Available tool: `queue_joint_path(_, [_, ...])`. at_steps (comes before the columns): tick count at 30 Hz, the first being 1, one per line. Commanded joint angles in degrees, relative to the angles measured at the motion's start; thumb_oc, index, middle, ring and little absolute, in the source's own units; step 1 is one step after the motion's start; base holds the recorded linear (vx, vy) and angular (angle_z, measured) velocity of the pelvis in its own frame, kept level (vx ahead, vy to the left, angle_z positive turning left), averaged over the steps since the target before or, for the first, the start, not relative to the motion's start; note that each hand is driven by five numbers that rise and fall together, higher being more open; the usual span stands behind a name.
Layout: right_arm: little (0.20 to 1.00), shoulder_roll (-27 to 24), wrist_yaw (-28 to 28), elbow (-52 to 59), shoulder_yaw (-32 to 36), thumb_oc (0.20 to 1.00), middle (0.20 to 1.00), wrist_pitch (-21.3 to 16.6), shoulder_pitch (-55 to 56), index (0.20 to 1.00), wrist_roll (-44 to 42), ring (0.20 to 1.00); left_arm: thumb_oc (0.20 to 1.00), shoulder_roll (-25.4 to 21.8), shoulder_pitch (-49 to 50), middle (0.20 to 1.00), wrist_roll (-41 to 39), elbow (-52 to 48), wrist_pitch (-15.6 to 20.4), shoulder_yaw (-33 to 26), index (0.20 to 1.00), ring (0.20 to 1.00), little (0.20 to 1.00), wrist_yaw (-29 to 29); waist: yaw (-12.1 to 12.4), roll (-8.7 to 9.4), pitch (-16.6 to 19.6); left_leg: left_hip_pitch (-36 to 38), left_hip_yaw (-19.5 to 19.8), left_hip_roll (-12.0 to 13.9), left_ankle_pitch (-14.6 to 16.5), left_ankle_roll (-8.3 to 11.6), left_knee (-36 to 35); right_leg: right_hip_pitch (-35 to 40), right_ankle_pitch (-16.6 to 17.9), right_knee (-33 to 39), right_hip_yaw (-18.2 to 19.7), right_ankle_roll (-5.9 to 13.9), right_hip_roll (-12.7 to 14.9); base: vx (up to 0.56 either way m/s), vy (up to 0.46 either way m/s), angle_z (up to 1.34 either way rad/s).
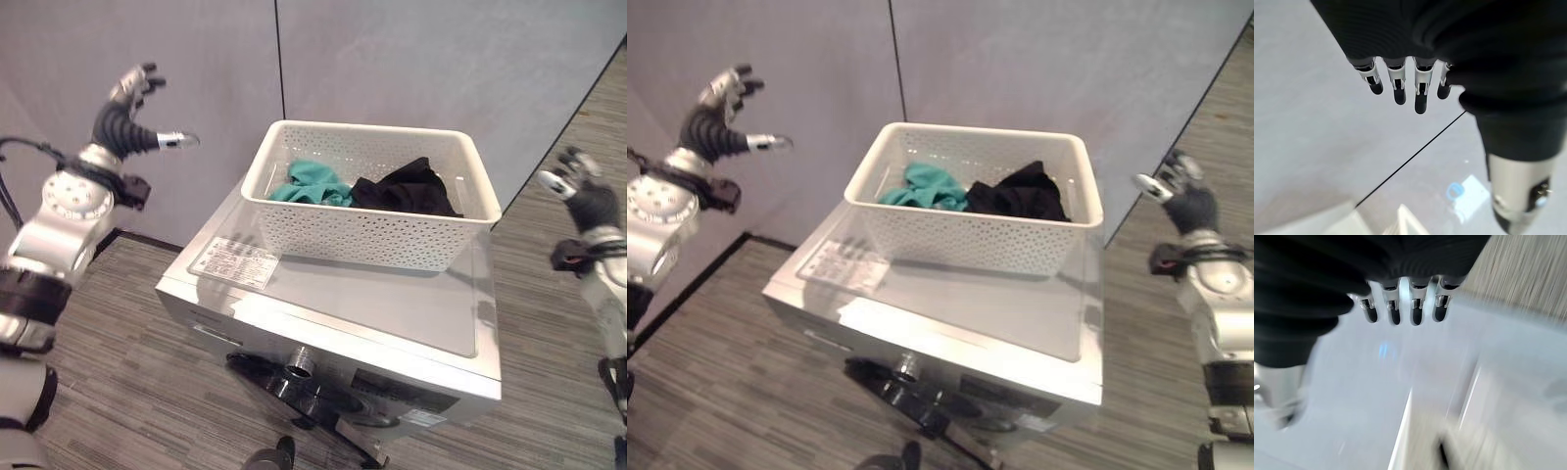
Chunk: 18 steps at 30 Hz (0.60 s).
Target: Grab the laundry basket,head to the washer,open it,put in the laundry and shut it.
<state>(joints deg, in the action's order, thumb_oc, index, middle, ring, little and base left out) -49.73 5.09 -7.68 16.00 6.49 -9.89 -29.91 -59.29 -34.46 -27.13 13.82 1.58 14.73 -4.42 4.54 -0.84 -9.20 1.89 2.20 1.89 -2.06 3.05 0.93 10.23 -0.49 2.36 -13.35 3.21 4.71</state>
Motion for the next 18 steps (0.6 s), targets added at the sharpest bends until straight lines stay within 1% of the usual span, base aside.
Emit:
queue_joint_path(1, [1.0,-1.67,0.77,4.15,4.47,1.0,1.0,-3.94,4.64,1.0,2.21,1.0,1.0,-1.46,3.93,1.0,-0.31,-0.91,2.87,-7.62,1.0,1.0,1.0,-0.6,0.63,-2.03,4.47,-0.06,-0.98,7.89,0.65,3.06,-0.37,-0.31,-4.7,-4.91,-2.26,4.77,6.51,-0.07,-0.036,0.0])
queue_joint_path(2, [1.0,1.49,1.05,5.93,10.55,1.0,1.0,-4.72,11.68,1.0,3.66,1.0,1.0,-0.57,14.43,1.0,0.4,-6.93,3.84,-15.51,1.0,1.0,1.0,-0.04,0.88,-1.8,4.16,-0.85,-0.78,7.84,-0.06,2.94,-0.18,-0.68,-3.92,-4.42,-2.48,4.56,6.45,-0.01,-0.035,0.01])
queue_joint_path(3, [1.0,2.69,1.35,6.57,13.12,1.0,1.0,-4.97,14.24,1.0,4.28,1.0,1.0,-0.11,19.31,1.0,0.55,-9.65,4.14,-19.12,1.0,1.0,1.0,0.42,0.76,-1.78,4.27,-0.52,-0.71,7.99,0.6,3.18,-0.44,-0.34,-4.57,-4.08,-2.41,4.59,6.26,-0.01,-0.035,-0.04])
queue_joint_path(4, [1.0,2.78,1.26,7.23,13.1,1.0,1.0,-4.83,14.76,1.0,4.36,1.0,1.0,0.18,21.24,1.0,0.63,-10.9,3.83,-20.58,1.0,1.0,1.0,0.56,0.49,-1.94,4.52,-0.44,-0.74,8.0,0.62,3.2,-0.45,-0.26,-4.55,-4.01,-2.39,4.58,6.24,0.04,-0.036,-0.09])
queue_joint_path(5, [1.0,4.94,1.84,7.52,15.4,1.0,1.0,-5.4,17.34,1.0,5.5,1.0,1.0,1.09,26.53,1.0,0.71,-13.89,4.41,-24.22,1.0,1.0,1.0,1.2,0.63,-1.89,4.45,-0.54,-0.68,8.08,0.52,3.25,-0.56,-0.19,-4.49,-3.7,-2.45,4.49,6.16,-0.01,-0.039,-0.06])
queue_joint_path(6, [1.0,8.57,2.28,8.06,19.08,1.0,1.0,-6.19,20.99,1.0,6.39,1.0,1.0,2.84,33.95,1.0,1.04,-17.3,5.25,-29.13,1.0,1.0,1.0,2.09,0.87,-1.81,4.29,-0.68,-0.47,8.15,0.46,3.29,-0.79,-0.2,-4.36,-3.24,-2.43,4.39,5.96,-0.01,-0.039,-0.03])
queue_joint_path(7, [1.0,8.75,2.22,8.5,18.93,1.0,1.0,-6.14,21.3,1.0,6.47,1.0,1.0,3.06,35.29,1.0,1.06,-18.17,5.07,-30.1,1.0,1.0,1.0,2.21,0.65,-1.81,4.53,-0.65,-0.51,8.18,0.46,3.3,-0.81,-0.18,-4.32,-3.16,-2.4,4.38,5.93,-0.01,-0.05,-0.01])
queue_joint_path(8, [1.0,12.34,3.04,7.63,21.03,1.0,1.0,-6.6,24.44,1.0,8.0,1.0,1.0,6.33,42.33,1.0,0.69,-20.79,5.22,-33.78,1.0,1.0,1.0,3.36,0.61,-1.77,4.33,-0.93,-0.25,8.23,0.44,3.31,-0.86,-0.24,-4.14,-2.77,-2.36,4.21,5.74,0.0,0.0,0.0])
queue_joint_path(9, [1.0,12.45,3.02,7.85,20.9,1.0,1.0,-6.62,24.68,1.0,8.1,1.0,1.0,6.5,43.16,1.0,0.68,-21.33,5.13,-34.3,1.0,1.0,1.0,3.48,0.48,-1.76,4.54,-0.92,-0.26,8.25,0.46,3.32,-0.83,-0.21,-4.12,-2.73,-2.36,4.2,5.72,-0.01,-0.036,0.0])
queue_joint_path(10, [1.0,14.33,3.08,7.39,21.5,1.0,1.0,-6.53,26.57,1.0,9.07,1.0,1.0,8.42,46.42,1.0,0.49,-22.39,5.13,-35.25,1.0,1.0,1.0,4.34,0.43,-1.72,4.45,-1.04,-0.13,8.27,0.5,3.31,-0.79,-0.21,-4.05,-2.58,-2.32,4.12,5.63,0.0,0.0,0.0])
queue_joint_path(11, [1.0,16.43,2.87,7.16,21.67,1.0,1.0,-6.3,28.33,1.0,10.27,1.0,1.0,10.66,49.87,1.0,0.35,-23.35,5.04,-35.89,1.0,1.0,1.0,5.33,0.52,-1.64,4.3,-1.27,0.06,8.28,0.55,3.28,-0.71,-0.19,-3.99,-2.38,-2.3,3.96,5.58,-0.02,-0.053,0.04])
queue_joint_path(12, [1.0,20.43,3.03,4.69,20.14,1.0,1.0,-5.72,30.99,1.0,11.44,1.0,1.0,13.95,54.89,1.0,0.2,-22.48,4.27,-34.83,1.0,1.0,1.0,6.95,0.92,-1.57,3.79,-1.52,0.4,8.41,0.98,3.34,-0.45,0.01,-4.26,-2.21,-2.63,3.73,5.41,-0.03,-0.038,0.05])
queue_joint_path(13, [1.0,20.46,3.03,4.67,20.08,1.0,1.0,-5.8,31.06,1.0,11.45,1.0,1.0,13.94,55.02,1.0,0.21,-22.49,4.33,-34.87,1.0,1.0,1.0,7.0,0.85,-1.53,3.9,-1.75,0.46,8.33,0.68,3.27,-0.42,-0.13,-3.96,-2.13,-2.68,3.72,5.45,-0.05,-0.041,0.06])
queue_joint_path(14, [1.0,23.35,1.91,2.08,18.05,1.0,1.0,-4.87,32.42,1.0,12.56,1.0,1.0,15.77,58.04,1.0,1.27,-21.35,3.92,-33.45,1.0,1.0,1.0,8.06,1.53,-1.54,3.43,-2.28,0.9,8.26,0.53,3.2,-0.27,-0.24,-3.91,-2.04,-2.93,3.59,5.34,-0.04,-0.029,0.06])
queue_joint_path(15, [1.0,24.63,1.77,-0.33,16.23,1.0,1.0,-4.58,32.9,1.0,13.35,1.0,1.0,17.08,59.41,1.0,1.22,-19.84,3.57,-31.82,1.0,1.0,1.0,8.69,1.89,-1.4,3.29,-2.32,1.19,8.36,0.91,3.28,0.06,-0.03,-4.32,-2.22,-3.15,3.44,5.25,-0.06,-0.052,0.12])
queue_joint_path(16, [1.0,25.96,1.89,-4.89,13.21,1.0,1.0,-4.24,33.15,1.0,14.13,1.0,1.0,19.37,60.34,1.0,0.7,-15.42,2.87,-29.28,1.0,1.0,1.0,8.87,2.5,-1.31,2.87,-2.77,1.64,8.26,0.81,3.22,0.51,-0.15,-4.3,-2.38,-3.5,3.28,5.25,-0.06,-0.06,0.12])
queue_joint_path(17, [1.0,28.84,0.08,-11.03,9.51,1.0,1.0,-4.26,32.89,1.0,12.3,1.0,1.0,21.08,61.14,1.0,1.25,-10.65,2.42,-26.44,1.0,1.0,1.0,9.69,2.94,-1.23,2.28,-3.25,2.07,8.18,0.61,3.24,0.85,-0.28,-4.34,-2.62,-3.79,3.19,5.22,-0.09,-0.055,0.27])
queue_joint_path(18, [1.0,29.44,-1.11,-17.5,7.47,1.0,1.0,-4.34,32.05,1.0,11.68,1.0,1.0,21.84,61.02,1.0,2.45,-6.31,1.84,-24.31,1.0,1.0,1.0,10.3,3.34,-1.01,2.0,-3.59,2.27,8.16,0.38,3.24,1.01,-0.31,-4.38,-2.67,-4.03,3.18,5.2,-0.07,-0.032,0.24])
